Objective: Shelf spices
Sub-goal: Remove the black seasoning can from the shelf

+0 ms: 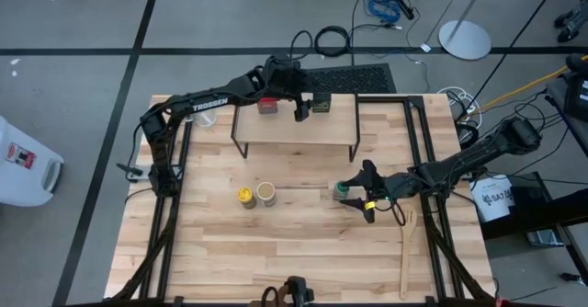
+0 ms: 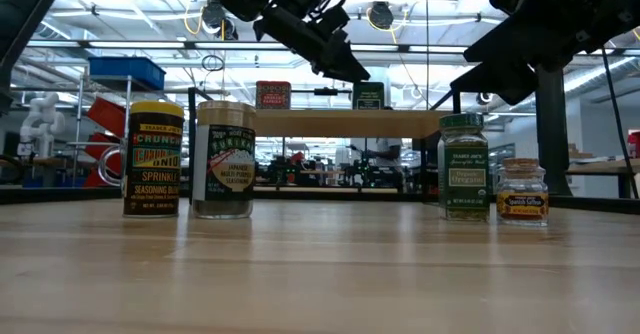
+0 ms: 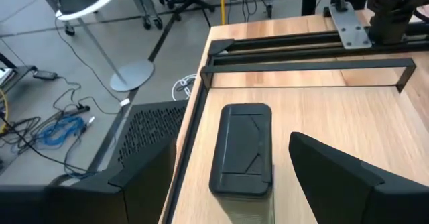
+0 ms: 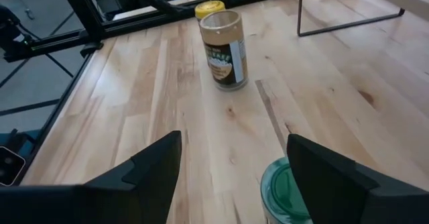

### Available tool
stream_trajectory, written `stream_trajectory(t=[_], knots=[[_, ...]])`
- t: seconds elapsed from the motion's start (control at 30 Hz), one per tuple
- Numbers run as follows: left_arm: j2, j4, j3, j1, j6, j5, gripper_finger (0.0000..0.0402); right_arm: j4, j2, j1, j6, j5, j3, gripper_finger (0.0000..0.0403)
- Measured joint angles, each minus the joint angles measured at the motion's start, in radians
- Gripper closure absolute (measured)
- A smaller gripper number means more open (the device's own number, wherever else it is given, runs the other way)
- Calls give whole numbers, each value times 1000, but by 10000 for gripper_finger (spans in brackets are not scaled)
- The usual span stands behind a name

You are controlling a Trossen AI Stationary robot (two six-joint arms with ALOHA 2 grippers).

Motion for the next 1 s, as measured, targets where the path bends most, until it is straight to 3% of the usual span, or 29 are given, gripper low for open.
stream_trajectory(t=[0.33,0.67,1.0], knots=[[24,-9,0,0,0,1,103,3,0,0,-6,-1,0,145],[29,-6,0,-9,-1,37,138,3,0,0,-6,-1,0,145],[45,-1,-1,-36,9,39,148,3,0,0,-6,-1,0,145]])
